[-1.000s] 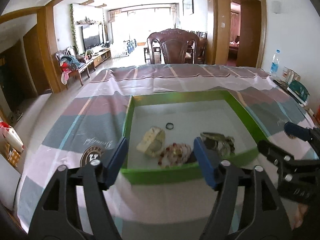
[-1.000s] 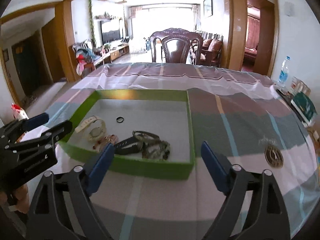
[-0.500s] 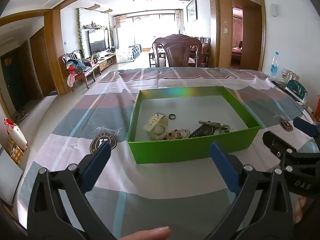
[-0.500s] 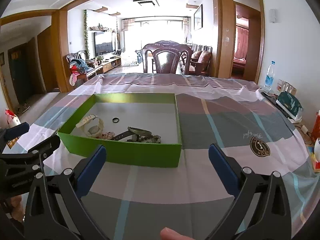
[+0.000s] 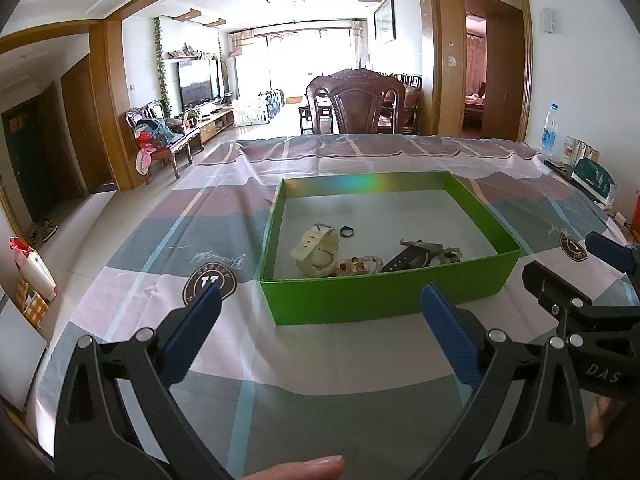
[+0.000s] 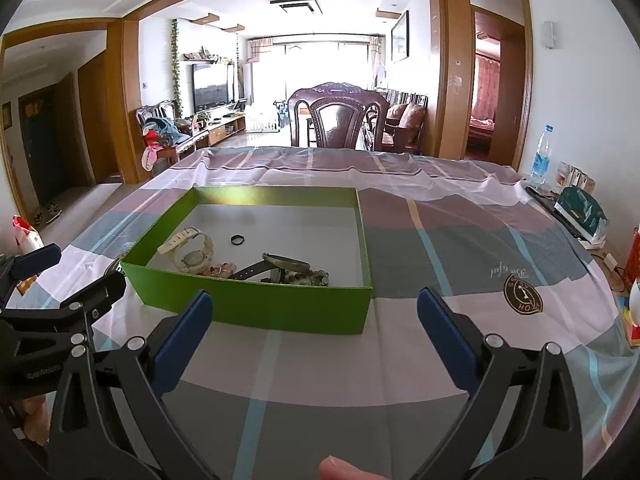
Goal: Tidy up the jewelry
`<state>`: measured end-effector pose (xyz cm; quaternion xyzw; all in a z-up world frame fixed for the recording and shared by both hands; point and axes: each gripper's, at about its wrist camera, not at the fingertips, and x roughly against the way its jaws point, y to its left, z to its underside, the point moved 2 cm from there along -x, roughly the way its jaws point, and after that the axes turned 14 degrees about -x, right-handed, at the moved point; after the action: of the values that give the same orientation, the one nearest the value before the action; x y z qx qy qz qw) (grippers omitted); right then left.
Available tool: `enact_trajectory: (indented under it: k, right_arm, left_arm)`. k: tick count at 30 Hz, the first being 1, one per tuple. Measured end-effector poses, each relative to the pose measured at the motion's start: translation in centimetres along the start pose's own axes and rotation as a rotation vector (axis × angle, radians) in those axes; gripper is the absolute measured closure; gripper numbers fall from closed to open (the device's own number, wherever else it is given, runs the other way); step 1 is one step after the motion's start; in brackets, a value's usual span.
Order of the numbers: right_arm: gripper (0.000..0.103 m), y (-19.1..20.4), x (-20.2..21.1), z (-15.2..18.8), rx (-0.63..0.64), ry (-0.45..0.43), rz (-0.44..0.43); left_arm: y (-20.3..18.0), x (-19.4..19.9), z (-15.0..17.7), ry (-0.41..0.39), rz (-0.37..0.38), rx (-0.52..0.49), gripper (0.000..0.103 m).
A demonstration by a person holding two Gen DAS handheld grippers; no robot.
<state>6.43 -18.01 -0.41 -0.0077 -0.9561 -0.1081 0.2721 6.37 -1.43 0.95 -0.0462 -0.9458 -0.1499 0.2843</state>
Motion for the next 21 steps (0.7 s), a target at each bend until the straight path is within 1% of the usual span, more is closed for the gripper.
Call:
enact_trajectory:
  k: [7, 12, 21]
  right_arm:
    - [0.003, 0.1, 0.2, 0.0, -0.004, -0.006, 0.02]
    - [0.003, 0.3, 0.8, -0.2, 0.004, -0.033, 0.041]
    - [0.003, 0.5, 1.1, -0.2, 0.009, -0.033, 0.032]
  left_arm:
    - [0.1, 0.4, 0.1, -0.012, 0.002, -0.002, 0.004]
    - [0.2, 0.9, 0.2, -0.023, 0.003, -0.003, 0.004]
    - [0.4, 1.1, 0.2, -0.017, -0.005, 0.0, 0.004]
